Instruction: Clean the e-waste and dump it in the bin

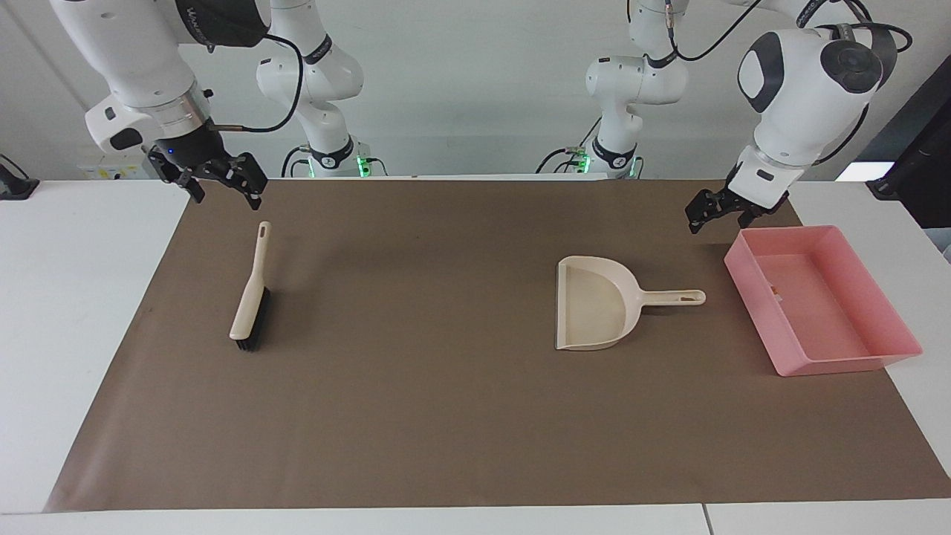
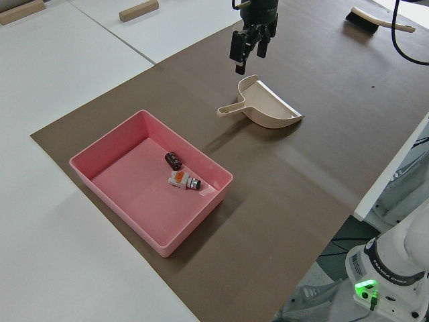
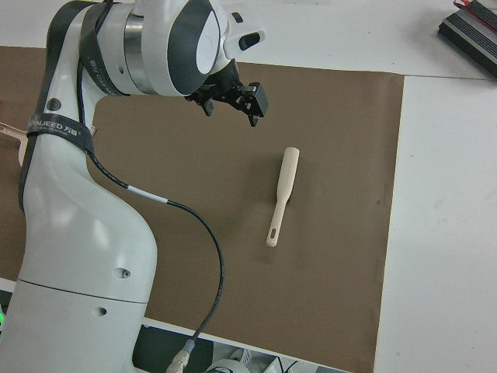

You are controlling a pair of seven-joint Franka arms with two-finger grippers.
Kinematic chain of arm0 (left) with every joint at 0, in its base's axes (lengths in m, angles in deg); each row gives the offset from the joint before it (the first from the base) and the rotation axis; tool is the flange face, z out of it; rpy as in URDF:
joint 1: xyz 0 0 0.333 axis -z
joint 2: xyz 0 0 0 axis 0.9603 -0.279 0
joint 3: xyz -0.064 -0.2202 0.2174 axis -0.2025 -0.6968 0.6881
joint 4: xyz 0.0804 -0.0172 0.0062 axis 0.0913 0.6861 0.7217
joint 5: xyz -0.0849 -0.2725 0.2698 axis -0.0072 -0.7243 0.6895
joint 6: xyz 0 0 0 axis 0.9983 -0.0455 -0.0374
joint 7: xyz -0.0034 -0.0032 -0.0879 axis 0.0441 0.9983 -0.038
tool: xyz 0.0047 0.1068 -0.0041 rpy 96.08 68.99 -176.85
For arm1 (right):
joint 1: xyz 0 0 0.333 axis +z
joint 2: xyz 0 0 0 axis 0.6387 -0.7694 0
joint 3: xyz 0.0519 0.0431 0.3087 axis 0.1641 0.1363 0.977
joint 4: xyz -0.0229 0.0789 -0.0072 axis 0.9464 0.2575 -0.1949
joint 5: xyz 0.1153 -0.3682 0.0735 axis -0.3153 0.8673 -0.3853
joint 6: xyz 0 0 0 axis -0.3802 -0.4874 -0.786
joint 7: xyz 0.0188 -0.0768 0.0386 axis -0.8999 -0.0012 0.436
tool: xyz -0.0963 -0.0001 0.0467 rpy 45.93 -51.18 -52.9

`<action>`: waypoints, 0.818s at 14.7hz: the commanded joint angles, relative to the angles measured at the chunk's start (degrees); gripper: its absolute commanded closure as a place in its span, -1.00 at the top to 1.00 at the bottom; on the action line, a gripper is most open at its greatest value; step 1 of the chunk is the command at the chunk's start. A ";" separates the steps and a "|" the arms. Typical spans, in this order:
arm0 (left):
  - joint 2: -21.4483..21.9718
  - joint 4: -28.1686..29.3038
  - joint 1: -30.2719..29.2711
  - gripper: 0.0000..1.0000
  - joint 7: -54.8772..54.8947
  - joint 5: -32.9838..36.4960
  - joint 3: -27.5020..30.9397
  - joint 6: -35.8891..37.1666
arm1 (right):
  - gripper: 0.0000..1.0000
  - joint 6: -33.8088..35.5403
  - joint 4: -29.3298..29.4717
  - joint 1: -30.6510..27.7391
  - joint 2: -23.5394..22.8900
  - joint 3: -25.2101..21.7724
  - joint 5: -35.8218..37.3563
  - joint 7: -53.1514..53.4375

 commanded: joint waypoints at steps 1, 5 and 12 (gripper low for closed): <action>0.03 -0.93 -0.62 0.99 -0.52 -1.04 0.02 0.69 | 1.00 -0.61 -0.08 -0.11 0.05 0.31 0.15 0.81; 1.43 -1.46 -5.34 0.99 -0.60 -3.14 -4.60 1.74 | 1.00 -0.43 0.62 -0.11 -0.21 0.40 0.32 0.37; 5.65 -3.46 -15.92 0.99 -0.25 -3.15 -13.87 8.94 | 1.00 -0.08 1.24 -0.11 -0.48 0.58 0.24 0.37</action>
